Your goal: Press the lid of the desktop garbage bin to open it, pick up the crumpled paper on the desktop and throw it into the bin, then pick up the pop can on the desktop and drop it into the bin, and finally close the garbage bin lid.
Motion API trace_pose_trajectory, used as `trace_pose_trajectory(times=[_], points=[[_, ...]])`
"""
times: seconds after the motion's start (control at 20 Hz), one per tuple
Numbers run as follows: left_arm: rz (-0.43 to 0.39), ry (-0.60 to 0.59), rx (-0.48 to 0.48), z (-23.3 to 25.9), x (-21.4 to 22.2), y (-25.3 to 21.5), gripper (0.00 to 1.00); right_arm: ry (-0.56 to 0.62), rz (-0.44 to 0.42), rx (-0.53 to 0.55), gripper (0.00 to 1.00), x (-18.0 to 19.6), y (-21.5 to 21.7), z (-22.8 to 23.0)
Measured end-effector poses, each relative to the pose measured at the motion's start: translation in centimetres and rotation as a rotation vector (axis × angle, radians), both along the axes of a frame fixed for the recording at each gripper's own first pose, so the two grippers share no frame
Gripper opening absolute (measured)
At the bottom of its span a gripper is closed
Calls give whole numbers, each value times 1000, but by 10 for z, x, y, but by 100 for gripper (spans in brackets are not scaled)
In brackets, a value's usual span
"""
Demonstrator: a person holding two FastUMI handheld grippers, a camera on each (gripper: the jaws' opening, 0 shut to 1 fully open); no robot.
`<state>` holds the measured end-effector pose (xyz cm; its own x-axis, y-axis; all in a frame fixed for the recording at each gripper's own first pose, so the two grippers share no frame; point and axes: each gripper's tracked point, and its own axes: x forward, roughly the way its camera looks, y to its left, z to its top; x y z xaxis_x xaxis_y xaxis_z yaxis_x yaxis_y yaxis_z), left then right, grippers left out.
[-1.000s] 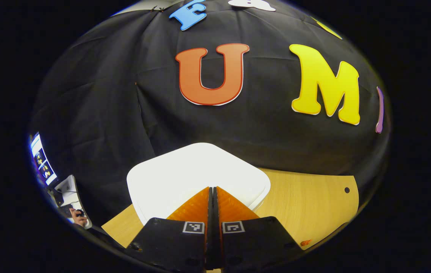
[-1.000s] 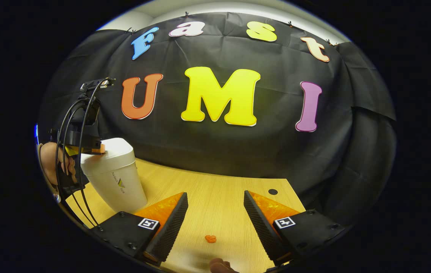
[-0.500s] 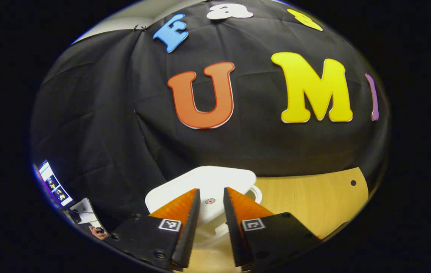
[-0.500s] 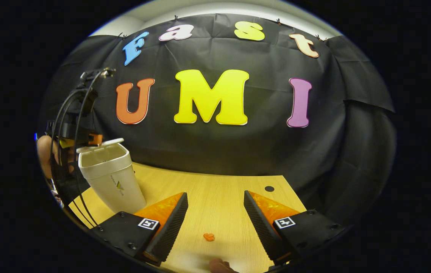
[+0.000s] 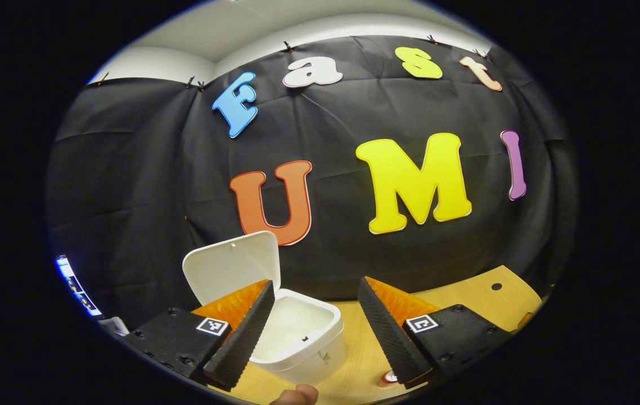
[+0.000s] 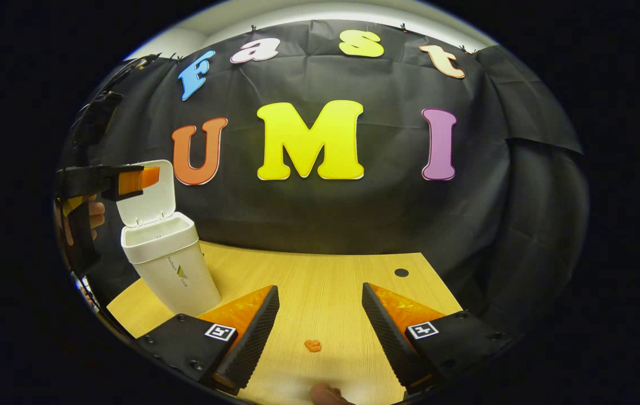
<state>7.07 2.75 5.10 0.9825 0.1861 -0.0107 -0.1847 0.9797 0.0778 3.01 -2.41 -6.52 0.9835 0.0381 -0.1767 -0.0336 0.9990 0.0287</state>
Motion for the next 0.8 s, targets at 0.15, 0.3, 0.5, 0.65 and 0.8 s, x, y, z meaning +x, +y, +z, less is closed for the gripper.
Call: trace_pose_trajectory(times=[0.15,0.3,0.5,0.65,0.8], points=[[-18,48,-74,-31,-17,-9,98,13,3,-4,94,-3,-1,-10],[-44,120,-110,-71,-31,-21,99,47,-1,21,94,-3,-3,-22],[-49,205,-112,-120,-52,-24,99,100,-9,30,94,5,-4,-45],[-80,261,-136,-147,-59,-31,99,146,-16,19,94,17,-3,-72],[-86,320,-162,-168,-65,-36,99,215,-6,14,95,29,3,-105]])
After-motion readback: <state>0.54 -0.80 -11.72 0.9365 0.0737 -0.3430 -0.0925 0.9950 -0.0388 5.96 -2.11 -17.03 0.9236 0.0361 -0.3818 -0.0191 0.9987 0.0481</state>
